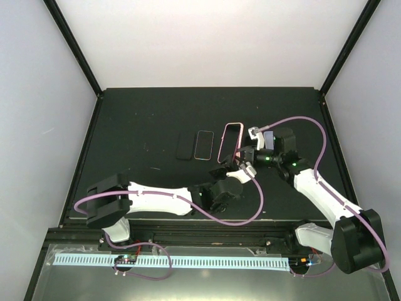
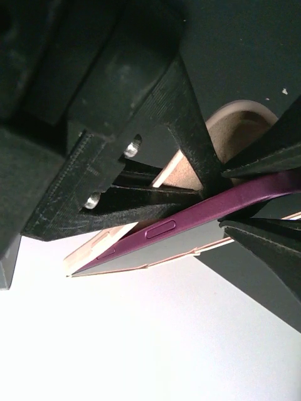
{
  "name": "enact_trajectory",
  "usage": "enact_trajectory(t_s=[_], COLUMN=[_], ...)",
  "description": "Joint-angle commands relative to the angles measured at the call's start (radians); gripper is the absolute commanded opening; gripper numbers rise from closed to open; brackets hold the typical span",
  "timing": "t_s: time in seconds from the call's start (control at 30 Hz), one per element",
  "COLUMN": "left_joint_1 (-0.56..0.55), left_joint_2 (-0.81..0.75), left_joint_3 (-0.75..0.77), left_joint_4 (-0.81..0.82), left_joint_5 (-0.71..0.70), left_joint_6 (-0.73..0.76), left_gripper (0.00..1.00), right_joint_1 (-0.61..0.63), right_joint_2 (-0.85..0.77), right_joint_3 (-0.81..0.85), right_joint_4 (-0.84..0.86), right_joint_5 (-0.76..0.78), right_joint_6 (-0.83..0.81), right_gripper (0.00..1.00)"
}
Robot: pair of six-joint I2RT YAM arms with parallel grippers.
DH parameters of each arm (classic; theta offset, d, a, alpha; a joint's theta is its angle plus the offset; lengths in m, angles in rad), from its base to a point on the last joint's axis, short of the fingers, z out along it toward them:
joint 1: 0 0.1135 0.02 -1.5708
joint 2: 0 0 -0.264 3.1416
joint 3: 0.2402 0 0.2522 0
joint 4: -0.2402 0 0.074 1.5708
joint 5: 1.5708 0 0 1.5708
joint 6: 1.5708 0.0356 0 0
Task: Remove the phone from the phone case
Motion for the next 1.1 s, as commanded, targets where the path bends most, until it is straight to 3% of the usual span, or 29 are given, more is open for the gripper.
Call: enact_trajectory(t_s=[0.0,0.13,0.83,0.93,1.07], left_joint_1=[0.032,0.033,0.141,0.144,0.138], left_joint_2=[-0.077,-0.101,-0.413,-0.434,-0.456], left_joint_3=[-0.001,-0.020,-0.168,-0.210,-0.245], left_joint_4=[0.052,0.065,-0.201,-0.272,-0.466], left_joint_5=[-0.135,-0.138,0.001,-0.001,0.020], left_joint_6=[-0.012,-0.031,-0.462,-0.519,-0.702], left_gripper=[0.10,0.02,0.02,0.02,0.02], right_joint_1=[0.010,0.010,0.010,0.009,0.008], right_joint_2=[-0.002,0.000,0.050,0.047,0.048], right_joint_3=[0.008,0.008,0.035,0.041,0.074], right_joint_4=[-0.073,-0.077,-0.119,-0.124,-0.158], right_joint_5=[-0.048,-0.021,0.195,0.226,0.296], right_joint_6=[-0.047,-0.054,-0.180,-0.197,-0.248], right_gripper=[0.01,0.01,0.01,0.01,0.01])
